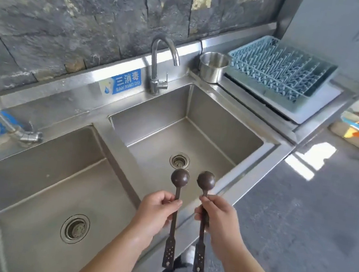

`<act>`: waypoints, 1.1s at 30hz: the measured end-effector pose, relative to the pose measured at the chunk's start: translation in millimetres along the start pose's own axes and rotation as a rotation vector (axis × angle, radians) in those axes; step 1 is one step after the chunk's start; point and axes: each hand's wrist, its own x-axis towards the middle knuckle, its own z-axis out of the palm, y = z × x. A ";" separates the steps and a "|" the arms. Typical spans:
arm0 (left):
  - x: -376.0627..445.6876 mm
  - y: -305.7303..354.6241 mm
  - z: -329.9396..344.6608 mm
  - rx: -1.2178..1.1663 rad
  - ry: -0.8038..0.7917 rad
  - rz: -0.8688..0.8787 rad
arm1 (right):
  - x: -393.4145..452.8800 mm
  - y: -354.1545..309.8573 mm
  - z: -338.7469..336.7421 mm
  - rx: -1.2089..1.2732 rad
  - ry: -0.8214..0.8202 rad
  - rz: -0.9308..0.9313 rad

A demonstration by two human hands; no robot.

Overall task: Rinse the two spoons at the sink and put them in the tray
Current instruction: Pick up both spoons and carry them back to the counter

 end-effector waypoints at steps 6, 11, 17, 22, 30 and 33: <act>-62.2 -15.4 42.6 0.130 -0.245 0.067 | -89.9 37.1 -57.6 0.019 0.191 -0.018; -106.2 -26.2 93.8 0.295 -0.423 0.119 | -153.1 64.0 -109.7 0.187 0.408 -0.026; -175.7 -50.9 164.2 0.423 -0.696 0.161 | -246.2 98.2 -172.2 0.312 0.602 -0.057; -262.6 -87.1 217.6 0.509 -0.932 0.182 | -351.4 140.5 -218.7 0.409 0.780 -0.093; -449.8 -191.3 265.5 0.705 -1.289 0.220 | -557.3 240.5 -261.2 0.600 1.098 -0.112; -522.0 -237.7 275.7 0.790 -1.436 0.205 | -628.8 281.0 -264.3 0.655 1.250 -0.104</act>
